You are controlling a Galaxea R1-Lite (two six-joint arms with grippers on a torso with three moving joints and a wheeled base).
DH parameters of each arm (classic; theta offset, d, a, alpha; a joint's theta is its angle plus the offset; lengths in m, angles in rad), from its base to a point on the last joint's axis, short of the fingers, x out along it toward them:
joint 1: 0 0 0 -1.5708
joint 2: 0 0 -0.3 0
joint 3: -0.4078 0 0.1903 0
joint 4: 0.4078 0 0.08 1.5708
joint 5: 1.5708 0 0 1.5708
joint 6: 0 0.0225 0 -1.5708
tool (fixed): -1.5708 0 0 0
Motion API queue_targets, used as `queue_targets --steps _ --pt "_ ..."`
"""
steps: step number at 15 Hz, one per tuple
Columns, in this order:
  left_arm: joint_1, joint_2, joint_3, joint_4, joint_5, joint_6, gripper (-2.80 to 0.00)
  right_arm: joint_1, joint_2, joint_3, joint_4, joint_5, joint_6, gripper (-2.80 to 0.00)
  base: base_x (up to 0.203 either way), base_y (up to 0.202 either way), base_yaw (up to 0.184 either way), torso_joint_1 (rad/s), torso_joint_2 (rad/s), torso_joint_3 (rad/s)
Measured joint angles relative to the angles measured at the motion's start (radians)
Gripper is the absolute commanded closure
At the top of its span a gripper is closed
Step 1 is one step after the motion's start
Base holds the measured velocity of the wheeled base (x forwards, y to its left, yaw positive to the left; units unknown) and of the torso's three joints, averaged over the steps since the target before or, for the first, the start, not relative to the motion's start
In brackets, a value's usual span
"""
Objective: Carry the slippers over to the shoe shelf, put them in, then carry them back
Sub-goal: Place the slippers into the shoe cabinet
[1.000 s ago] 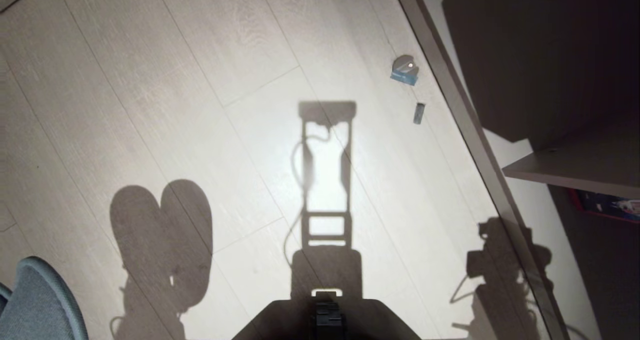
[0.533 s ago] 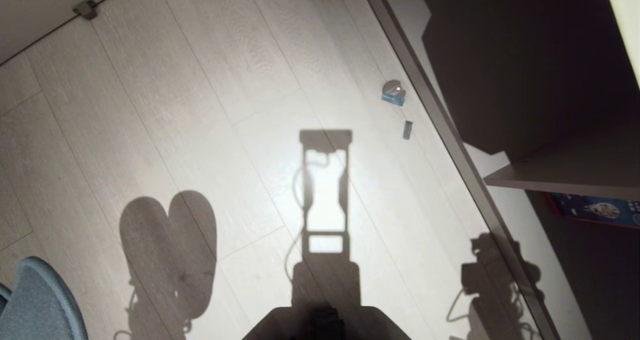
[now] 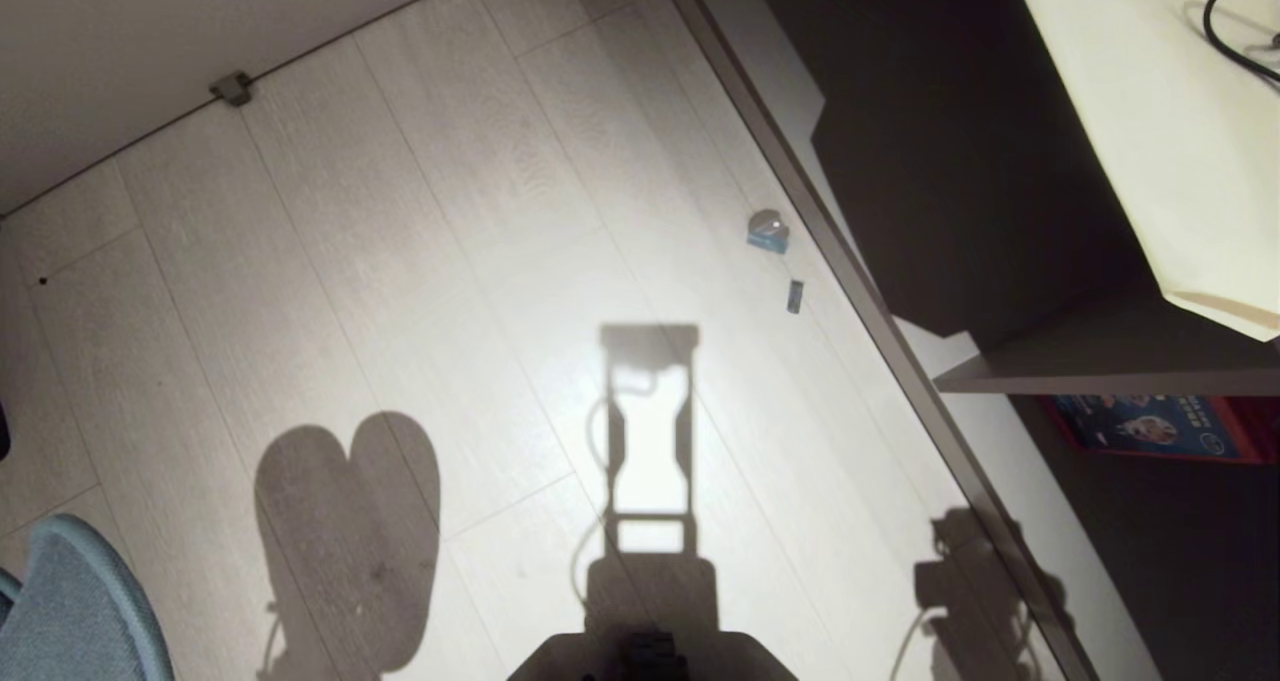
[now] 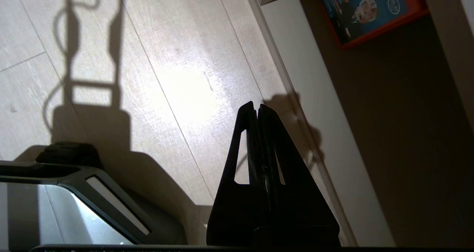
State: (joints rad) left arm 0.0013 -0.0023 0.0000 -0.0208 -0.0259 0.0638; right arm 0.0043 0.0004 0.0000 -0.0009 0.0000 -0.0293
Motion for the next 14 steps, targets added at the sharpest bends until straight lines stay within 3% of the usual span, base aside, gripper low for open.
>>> queue_targets --steps 14 --pt "0.0 0.0 0.0 0.0 0.0 0.002 0.0 0.0 0.0 0.0 0.0 0.0 -0.001 0.0 0.0 0.0 0.0 0.0 0.0 0.203"
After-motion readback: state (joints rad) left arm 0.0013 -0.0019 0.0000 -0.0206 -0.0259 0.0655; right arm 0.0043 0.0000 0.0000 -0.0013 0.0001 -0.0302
